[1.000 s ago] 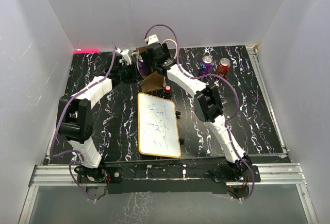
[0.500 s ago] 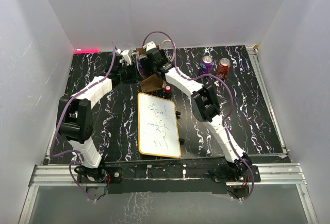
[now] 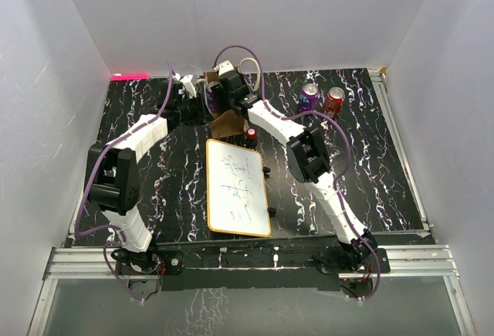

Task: Take the beverage out of the canvas bag

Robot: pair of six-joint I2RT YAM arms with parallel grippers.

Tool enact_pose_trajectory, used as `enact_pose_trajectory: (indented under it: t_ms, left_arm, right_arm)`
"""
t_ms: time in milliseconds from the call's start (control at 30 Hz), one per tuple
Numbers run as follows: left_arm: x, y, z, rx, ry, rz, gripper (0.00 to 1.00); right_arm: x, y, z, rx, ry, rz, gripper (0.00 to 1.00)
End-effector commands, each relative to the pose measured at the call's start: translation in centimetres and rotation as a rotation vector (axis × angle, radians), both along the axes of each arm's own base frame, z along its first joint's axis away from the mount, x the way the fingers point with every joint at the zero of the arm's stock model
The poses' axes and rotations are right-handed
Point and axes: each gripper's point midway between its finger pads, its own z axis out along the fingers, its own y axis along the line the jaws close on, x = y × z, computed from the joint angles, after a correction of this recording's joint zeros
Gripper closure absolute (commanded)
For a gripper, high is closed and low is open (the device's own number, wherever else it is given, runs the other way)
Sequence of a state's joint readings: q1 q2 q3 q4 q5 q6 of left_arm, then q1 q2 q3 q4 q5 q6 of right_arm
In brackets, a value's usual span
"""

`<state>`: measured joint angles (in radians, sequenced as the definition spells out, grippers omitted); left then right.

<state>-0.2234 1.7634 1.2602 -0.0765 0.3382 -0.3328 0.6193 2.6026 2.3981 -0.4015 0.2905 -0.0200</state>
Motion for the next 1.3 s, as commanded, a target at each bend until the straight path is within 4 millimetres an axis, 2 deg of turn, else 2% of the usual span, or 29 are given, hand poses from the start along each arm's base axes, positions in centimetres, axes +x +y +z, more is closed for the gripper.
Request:
enact_pose_trajectory:
  t_ms: [0, 200, 367, 467, 533, 567, 600, 800, 867, 933, 1033, 1067, 1100, 1267]
  left_arm:
    - [-1.3, 0.7, -0.1, 0.025, 0.036, -0.002, 0.69]
    - [-1.3, 0.7, -0.3, 0.026, 0.04, 0.0, 0.69]
    - [-1.3, 0.7, -0.3, 0.024, 0.041, -0.002, 0.69]
    - [-1.3, 0.7, -0.3, 0.026, 0.04, -0.001, 0.69]
    - [-1.3, 0.7, -0.3, 0.027, 0.039, -0.001, 0.69]
    - [-1.3, 0.7, -0.3, 0.026, 0.041, -0.002, 0.69]
    - [-1.2, 0.8, -0.4, 0.026, 0.042, 0.0, 0.69]
    - [-1.2, 0.6, -0.5, 0.019, 0.047, -0.004, 0.69]
    - [-1.2, 0.6, -0.5, 0.017, 0.048, -0.005, 0.69]
    - [-1.3, 0.5, -0.5, 0.015, 0.049, -0.007, 0.69]
    - [-1.3, 0.6, -0.6, 0.016, 0.051, -0.005, 0.69]
    - [-1.3, 0.5, -0.7, 0.016, 0.053, -0.006, 0.69]
    - [-1.3, 0.5, -0.6, 0.014, 0.053, -0.006, 0.69]
    - [-1.3, 0.3, -0.8, 0.006, 0.059, -0.009, 0.68]
  right_arm:
    - [1.4, -1.0, 15.4, 0.172, -0.264, -0.047, 0.92]
    - [0.2, -1.6, 21.1, 0.226, -0.34, -0.057, 0.92]
    - [-1.6, -2.5, 25.7, 0.3, -0.378, -0.052, 0.92]
    - [-3.3, -2.9, 27.6, 0.35, -0.376, -0.038, 0.92]
    - [-4.5, -2.9, 28.4, 0.384, -0.363, -0.012, 0.92]
    - [-5.2, -2.9, 28.0, 0.393, -0.341, -0.002, 0.92]
    - [-6.1, -3.3, 28.9, 0.413, -0.343, 0.007, 0.92]
    - [-11.2, -3.2, 27.4, 0.444, -0.242, 0.147, 0.92]
    - [-12.7, -4.0, 25.9, 0.42, -0.218, 0.168, 0.92]
    - [-14.2, -5.7, 24.4, 0.382, -0.216, 0.151, 0.92]
    - [-15.4, -9.3, 19.7, 0.31, -0.16, 0.074, 0.92]
    - [-16.0, -10.9, 17.3, 0.284, -0.12, 0.039, 0.92]
    - [-16.4, -12.4, 15.9, 0.279, -0.097, 0.001, 0.92]
    - [-17.9, -21.4, 12.6, 0.251, -0.081, -0.25, 0.92]
